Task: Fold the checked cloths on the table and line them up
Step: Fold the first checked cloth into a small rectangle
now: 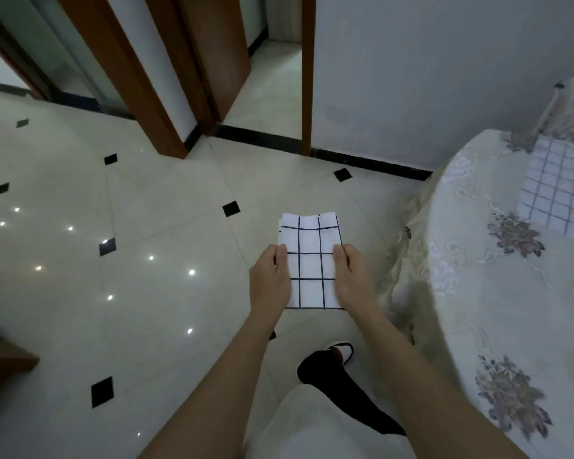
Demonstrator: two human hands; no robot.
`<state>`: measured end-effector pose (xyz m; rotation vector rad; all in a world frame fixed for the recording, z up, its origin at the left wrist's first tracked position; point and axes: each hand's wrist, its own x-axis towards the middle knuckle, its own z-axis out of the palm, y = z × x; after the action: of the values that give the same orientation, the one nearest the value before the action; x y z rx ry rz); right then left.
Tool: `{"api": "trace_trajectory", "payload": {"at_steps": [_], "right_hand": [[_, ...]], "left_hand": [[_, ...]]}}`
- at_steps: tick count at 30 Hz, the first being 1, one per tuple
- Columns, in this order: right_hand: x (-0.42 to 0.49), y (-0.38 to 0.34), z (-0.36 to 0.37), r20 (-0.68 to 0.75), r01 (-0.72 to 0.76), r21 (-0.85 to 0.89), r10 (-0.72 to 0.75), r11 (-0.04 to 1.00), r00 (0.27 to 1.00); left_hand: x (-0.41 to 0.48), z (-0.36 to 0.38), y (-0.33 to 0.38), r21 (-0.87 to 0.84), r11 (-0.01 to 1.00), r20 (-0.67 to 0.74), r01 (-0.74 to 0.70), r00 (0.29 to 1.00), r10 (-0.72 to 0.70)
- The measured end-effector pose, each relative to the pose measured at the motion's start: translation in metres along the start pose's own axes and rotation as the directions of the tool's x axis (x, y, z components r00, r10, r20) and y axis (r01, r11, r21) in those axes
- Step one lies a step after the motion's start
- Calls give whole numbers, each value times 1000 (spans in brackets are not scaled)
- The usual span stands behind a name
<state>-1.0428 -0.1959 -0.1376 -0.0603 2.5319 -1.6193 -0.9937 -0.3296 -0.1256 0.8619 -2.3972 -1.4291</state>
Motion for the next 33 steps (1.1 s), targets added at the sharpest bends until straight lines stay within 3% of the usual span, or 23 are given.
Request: {"api": "trace_trajectory", "payload": {"at_steps": [9,15,18,23,28,33], "right_hand": [[130,14,-85,-235,-123,121,149,985,960],[143,50,-163,-495,-213,183,277,960,823],[123,70,-199,-613,-266,236,356,935,706],[62,107,-227,-760,-363,370,503,855,411],[7,119,-223,-791,-418,515,602,748,103],[-22,129,-210,-749,-414,634,652,653,-119]], "left_hand": [[105,121,102,27,988,230,-153,963,142],[107,213,157,1,946,495,-324,822,281],[88,259,175,-38,917,640,-397,695,327],[34,323,182,-117,843,848,-525,390,360],[-15,355,169,-205,790,953,-577,67,296],[-42,373,162,-273,748,962,-605,-167,216]]}}
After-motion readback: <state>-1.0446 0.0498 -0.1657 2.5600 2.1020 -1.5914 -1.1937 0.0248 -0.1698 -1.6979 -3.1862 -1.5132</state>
